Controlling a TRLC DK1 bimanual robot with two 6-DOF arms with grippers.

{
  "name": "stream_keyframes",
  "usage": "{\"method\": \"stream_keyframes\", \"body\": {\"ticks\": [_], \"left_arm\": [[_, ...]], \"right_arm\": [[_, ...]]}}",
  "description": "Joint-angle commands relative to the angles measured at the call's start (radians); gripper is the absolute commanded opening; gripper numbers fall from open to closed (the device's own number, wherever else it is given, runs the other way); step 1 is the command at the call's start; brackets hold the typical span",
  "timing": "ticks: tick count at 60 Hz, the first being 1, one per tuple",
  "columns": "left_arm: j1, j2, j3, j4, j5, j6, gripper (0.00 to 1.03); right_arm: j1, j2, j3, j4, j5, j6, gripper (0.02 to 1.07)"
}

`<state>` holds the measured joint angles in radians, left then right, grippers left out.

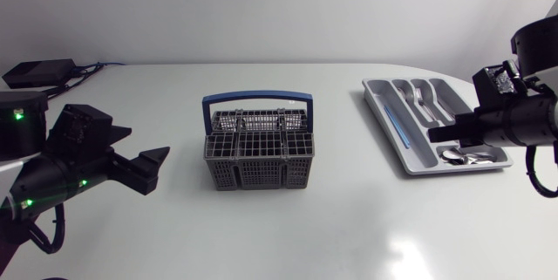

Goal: Unload the cutlery basket into the drawer organizer.

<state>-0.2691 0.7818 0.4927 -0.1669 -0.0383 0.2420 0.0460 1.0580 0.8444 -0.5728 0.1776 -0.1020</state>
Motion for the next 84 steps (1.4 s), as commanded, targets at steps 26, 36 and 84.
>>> {"method": "stream_keyframes", "body": {"ticks": [26, 36, 84], "left_arm": [[0.024, -0.190, -0.109, -0.002, -0.078, -0.023, 0.99], [0.024, -0.268, -0.137, -0.026, -0.103, -0.023, 0.99], [0.232, -0.707, -0.440, 0.137, 0.017, -0.210, 0.99]], "right_arm": [[-0.204, 0.053, -0.143, 0.240, 0.057, -0.231, 0.08], [-0.267, 0.149, -0.145, 0.341, 0.046, -0.266, 0.08], [-0.351, 0.517, -0.139, 0.688, 0.045, -0.298, 0.16]]}}
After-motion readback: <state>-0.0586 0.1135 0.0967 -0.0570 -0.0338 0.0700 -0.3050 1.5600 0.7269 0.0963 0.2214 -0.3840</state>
